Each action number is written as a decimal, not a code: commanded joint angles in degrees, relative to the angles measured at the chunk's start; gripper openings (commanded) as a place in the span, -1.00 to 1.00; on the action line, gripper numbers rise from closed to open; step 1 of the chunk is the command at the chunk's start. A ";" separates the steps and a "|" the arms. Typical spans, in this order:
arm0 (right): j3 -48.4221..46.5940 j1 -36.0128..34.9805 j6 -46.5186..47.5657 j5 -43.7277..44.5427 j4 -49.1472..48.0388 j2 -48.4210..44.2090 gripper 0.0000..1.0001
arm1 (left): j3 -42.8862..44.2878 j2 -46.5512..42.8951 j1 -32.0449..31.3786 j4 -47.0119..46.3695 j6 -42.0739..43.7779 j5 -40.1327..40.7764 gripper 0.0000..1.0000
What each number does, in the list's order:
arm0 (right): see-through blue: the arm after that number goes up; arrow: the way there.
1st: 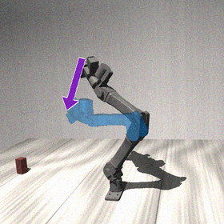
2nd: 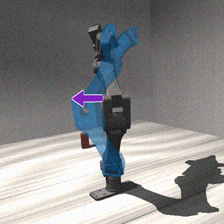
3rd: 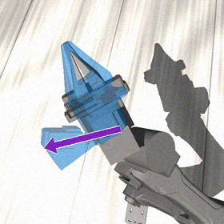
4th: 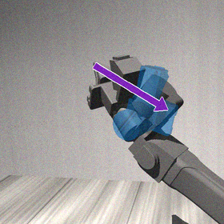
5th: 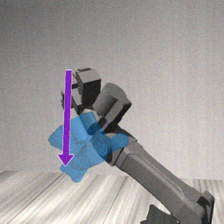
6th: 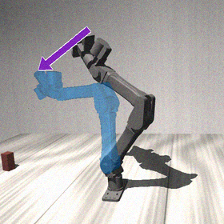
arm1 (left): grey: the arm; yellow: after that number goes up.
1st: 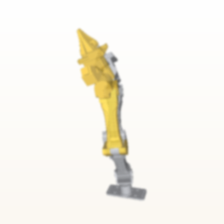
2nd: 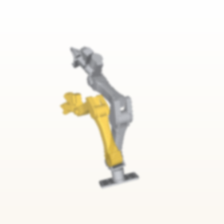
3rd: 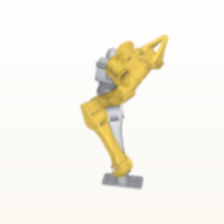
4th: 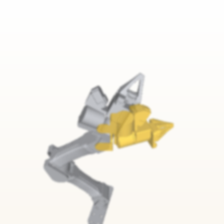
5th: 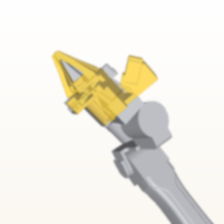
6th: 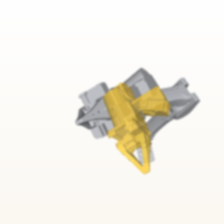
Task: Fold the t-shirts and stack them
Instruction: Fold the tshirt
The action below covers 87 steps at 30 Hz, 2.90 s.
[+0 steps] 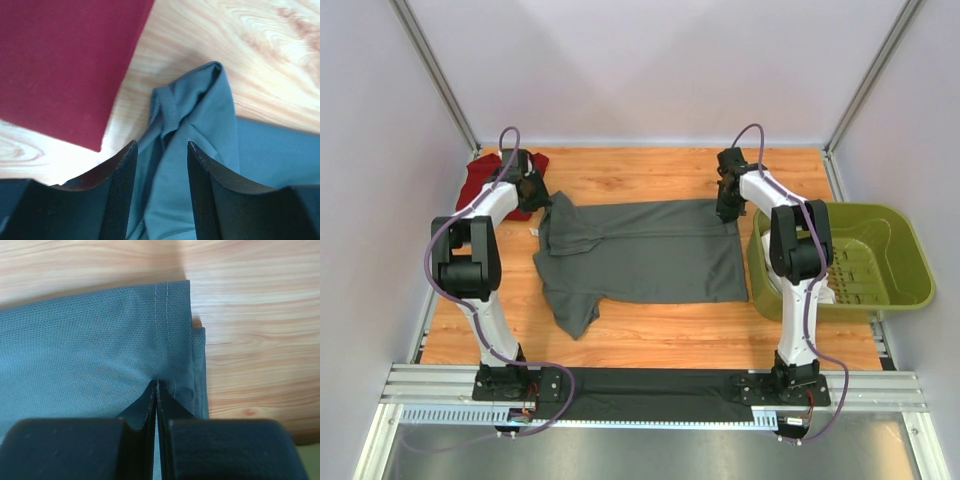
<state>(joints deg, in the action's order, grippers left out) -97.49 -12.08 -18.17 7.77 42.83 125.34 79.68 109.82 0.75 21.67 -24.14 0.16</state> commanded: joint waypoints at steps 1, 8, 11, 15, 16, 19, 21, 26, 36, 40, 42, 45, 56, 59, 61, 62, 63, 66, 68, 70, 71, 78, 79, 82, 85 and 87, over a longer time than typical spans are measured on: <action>-0.42 1.27 0.59 3.22 4.10 1.58 -0.99 | 1.61 1.09 -0.58 -3.13 -0.47 -2.19 0.03; -2.69 1.27 1.91 -2.91 2.35 -6.68 -0.99 | 3.37 3.21 -2.69 -4.53 -2.40 -3.76 0.01; -3.84 0.92 1.74 -8.82 -0.72 -9.76 -0.99 | 3.90 3.73 -2.69 -4.88 -3.10 -4.12 -0.01; -6.03 -2.15 2.44 -13.75 -4.15 -10.20 -0.99 | 4.17 4.35 -2.86 -5.15 -3.81 -3.94 -0.04; -6.56 -2.60 2.35 -14.18 -5.11 -9.42 -0.99 | 4.08 4.52 -2.95 -5.23 -3.81 -3.94 -0.04; -9.54 -4.61 0.60 -18.30 -6.00 -6.35 -0.99 | 3.99 4.88 -2.95 -4.80 -3.81 -4.21 -0.06; -11.31 -6.46 -0.98 -21.56 -6.79 -3.80 -0.99 | 3.38 4.88 -2.95 -4.53 -3.98 -4.03 -0.10; -11.76 -9.98 -2.74 -20.08 -8.99 -0.63 -0.99 | 1.97 3.91 -3.13 -4.71 -4.34 -3.94 -0.14; -11.23 -10.69 -3.71 -18.32 -10.31 3.68 -0.99 | 1.01 4.00 -3.13 -4.62 -4.25 -3.77 -0.19; -11.23 -10.69 -3.19 -17.44 -9.87 4.21 -0.99 | 0.13 3.83 -3.13 -4.53 -4.33 -3.68 -0.19; -11.23 -10.69 -3.10 -17.00 -9.96 4.39 -0.99 | -0.49 3.30 -3.04 -4.88 -4.51 -3.68 -0.26; -11.23 -10.69 -3.01 -16.30 -9.61 4.83 -0.99 | -1.80 1.89 -3.04 -5.41 -4.78 -3.50 -0.53; -10.61 -10.78 -3.53 -14.80 -8.82 5.88 -1.00 | -4.35 -3.99 -3.13 -4.53 -5.65 -0.96 -1.00; -10.70 -10.78 -3.89 -14.98 -8.55 6.76 -1.00 | -5.85 -7.16 -3.04 -4.09 -6.27 -1.74 -1.00; -10.61 -10.78 -4.15 -14.89 -8.55 7.29 -0.99 | -6.90 -8.74 -3.13 -3.30 -7.06 -2.09 -1.00; -10.70 -10.78 -4.32 -14.72 -8.38 7.46 -0.99 | -7.17 -9.70 -3.21 -3.04 -7.32 -2.27 -1.00; -10.70 -10.78 -4.33 -14.71 -8.46 7.55 -0.99 | -7.95 -10.15 -3.30 -2.69 -7.50 -2.27 -1.00; -10.70 -10.78 -4.50 -14.36 -8.46 7.73 -1.00 | -9.54 -11.73 -3.57 -2.25 -8.03 -2.19 -1.00; -10.70 -10.77 -4.50 -14.36 -8.37 7.73 -0.99 | -10.16 -12.26 -3.65 -1.28 -8.72 -2.10 -1.00; -10.96 -10.69 -4.41 -14.01 -8.03 7.90 -0.99 | -10.51 -12.52 -3.65 0.47 -9.34 -2.01 -1.00; -10.96 -10.77 -4.50 -13.92 -8.02 7.90 -0.99 | -10.77 -12.87 -3.83 0.91 -9.78 -1.92 -1.00; -11.84 -10.77 -4.41 -13.83 -7.15 8.69 -1.00 | -15.51 -16.74 -4.71 2.85 -13.74 -0.25 -1.00; -11.84 -10.78 -4.33 -13.83 -6.88 8.78 -0.99 | -15.87 -17.18 -4.80 3.02 -14.52 1.23 -1.00; -12.02 -10.69 -4.33 -14.01 -6.79 9.13 -0.99 | -17.36 -19.11 -4.88 3.55 -15.75 2.91 -1.00; -12.11 -10.78 -4.41 -14.10 -6.71 9.31 -0.99 | -18.42 -20.26 -4.88 4.60 -16.37 5.80 -1.00; -12.20 -10.77 -4.50 -14.10 -6.62 9.31 -0.99 | -18.77 -20.08 -4.88 5.75 -16.99 6.16 -1.00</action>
<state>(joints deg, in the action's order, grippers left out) -108.05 -22.72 -21.89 -6.98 36.12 133.43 61.49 91.55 -3.99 25.91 -38.98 3.33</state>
